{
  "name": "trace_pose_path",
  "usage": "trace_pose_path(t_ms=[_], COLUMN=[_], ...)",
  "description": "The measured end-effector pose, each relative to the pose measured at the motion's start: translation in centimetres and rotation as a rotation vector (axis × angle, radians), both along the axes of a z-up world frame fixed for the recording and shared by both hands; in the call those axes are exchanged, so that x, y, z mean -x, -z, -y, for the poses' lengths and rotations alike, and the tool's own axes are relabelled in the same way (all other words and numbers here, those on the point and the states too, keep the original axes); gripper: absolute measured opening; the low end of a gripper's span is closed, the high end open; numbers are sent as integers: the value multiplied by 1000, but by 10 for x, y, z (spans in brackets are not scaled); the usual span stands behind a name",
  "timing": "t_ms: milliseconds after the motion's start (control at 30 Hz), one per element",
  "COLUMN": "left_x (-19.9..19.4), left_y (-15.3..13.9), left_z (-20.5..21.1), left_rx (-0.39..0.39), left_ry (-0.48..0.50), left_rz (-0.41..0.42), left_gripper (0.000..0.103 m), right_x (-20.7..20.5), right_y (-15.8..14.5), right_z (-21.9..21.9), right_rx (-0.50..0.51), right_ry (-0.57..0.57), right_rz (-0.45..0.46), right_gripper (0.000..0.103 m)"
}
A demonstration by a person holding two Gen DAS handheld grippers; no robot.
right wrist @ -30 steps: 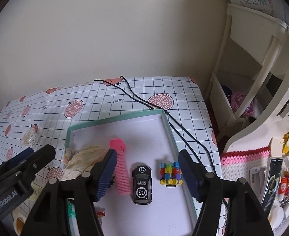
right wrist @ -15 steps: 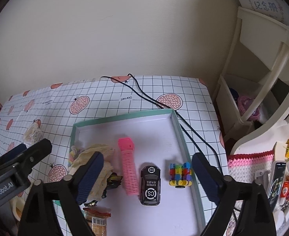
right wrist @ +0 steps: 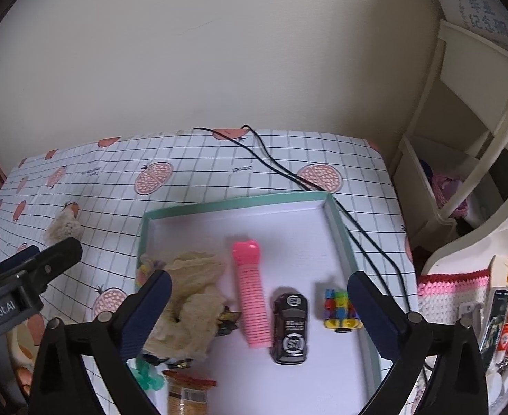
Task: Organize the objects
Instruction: 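Move both tools back toward the cotton swab bag and cream hair clip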
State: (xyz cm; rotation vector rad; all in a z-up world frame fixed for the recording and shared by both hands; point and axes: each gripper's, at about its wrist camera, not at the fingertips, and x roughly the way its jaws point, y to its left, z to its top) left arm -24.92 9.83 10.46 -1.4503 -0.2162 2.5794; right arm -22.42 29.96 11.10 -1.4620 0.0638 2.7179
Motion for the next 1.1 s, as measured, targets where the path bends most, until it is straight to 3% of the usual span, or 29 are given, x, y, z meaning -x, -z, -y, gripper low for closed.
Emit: trace_pose_path(t_ms=[600, 1100], left_x=[17, 23], left_y=[-4, 20], left_z=[112, 157], left_rx=[9, 27], left_ry=[-134, -200], left_rz=[56, 140], left_gripper=[94, 94], right_x=[9, 2], right_y=[-1, 37], right_z=[105, 186], right_rx=[15, -14], right_ry=[-211, -417], right_rz=[10, 133], right_gripper=[103, 103])
